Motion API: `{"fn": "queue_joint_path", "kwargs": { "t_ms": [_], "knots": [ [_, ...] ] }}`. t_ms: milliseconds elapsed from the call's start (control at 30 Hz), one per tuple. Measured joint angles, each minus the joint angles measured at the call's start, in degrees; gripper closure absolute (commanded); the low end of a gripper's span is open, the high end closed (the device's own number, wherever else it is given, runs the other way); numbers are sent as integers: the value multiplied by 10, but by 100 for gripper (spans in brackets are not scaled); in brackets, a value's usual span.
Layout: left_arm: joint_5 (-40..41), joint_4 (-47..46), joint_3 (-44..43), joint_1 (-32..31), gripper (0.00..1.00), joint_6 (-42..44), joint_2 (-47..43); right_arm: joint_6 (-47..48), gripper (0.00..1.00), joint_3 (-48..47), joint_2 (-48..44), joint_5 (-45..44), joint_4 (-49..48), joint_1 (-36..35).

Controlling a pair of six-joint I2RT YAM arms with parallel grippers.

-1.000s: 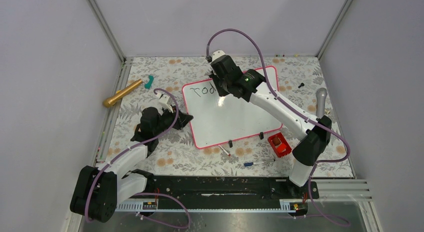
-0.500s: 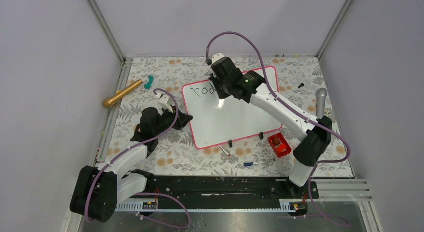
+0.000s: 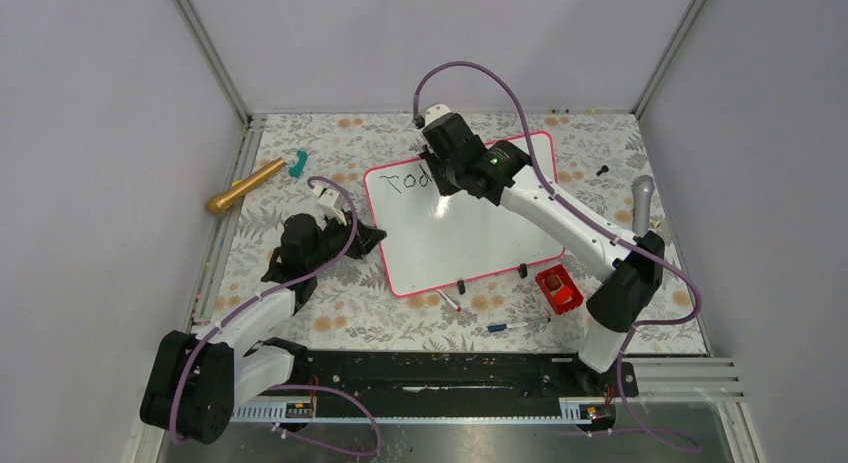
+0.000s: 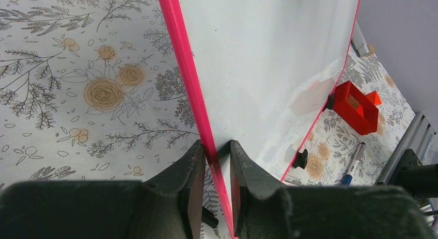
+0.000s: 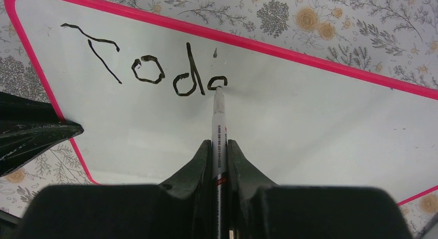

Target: Write a sentence on the whiteboard

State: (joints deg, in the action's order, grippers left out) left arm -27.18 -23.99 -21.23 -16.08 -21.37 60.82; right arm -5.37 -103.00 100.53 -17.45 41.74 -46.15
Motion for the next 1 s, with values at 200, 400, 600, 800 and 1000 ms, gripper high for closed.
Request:
{"fn": "queue_joint_path", "kwargs": {
  "t_ms": [200, 400, 600, 800, 1000],
  "knots": [
    [0, 0, 0, 0, 100, 0, 0, 2, 100, -7, 0, -10, 2, 0],
    [-1, -1, 0, 0, 100, 0, 0, 2, 100, -11, 0, -15, 2, 2],
    [-1, -1, 0, 0, 100, 0, 0, 2, 100, -11, 0, -14, 2, 2],
    [0, 0, 0, 0, 100, 0, 0, 2, 100, 7, -4, -10, 1, 2],
    [0, 0, 0, 0, 100, 0, 0, 2, 100, 25, -16, -6, 2, 2]
  ]
}}
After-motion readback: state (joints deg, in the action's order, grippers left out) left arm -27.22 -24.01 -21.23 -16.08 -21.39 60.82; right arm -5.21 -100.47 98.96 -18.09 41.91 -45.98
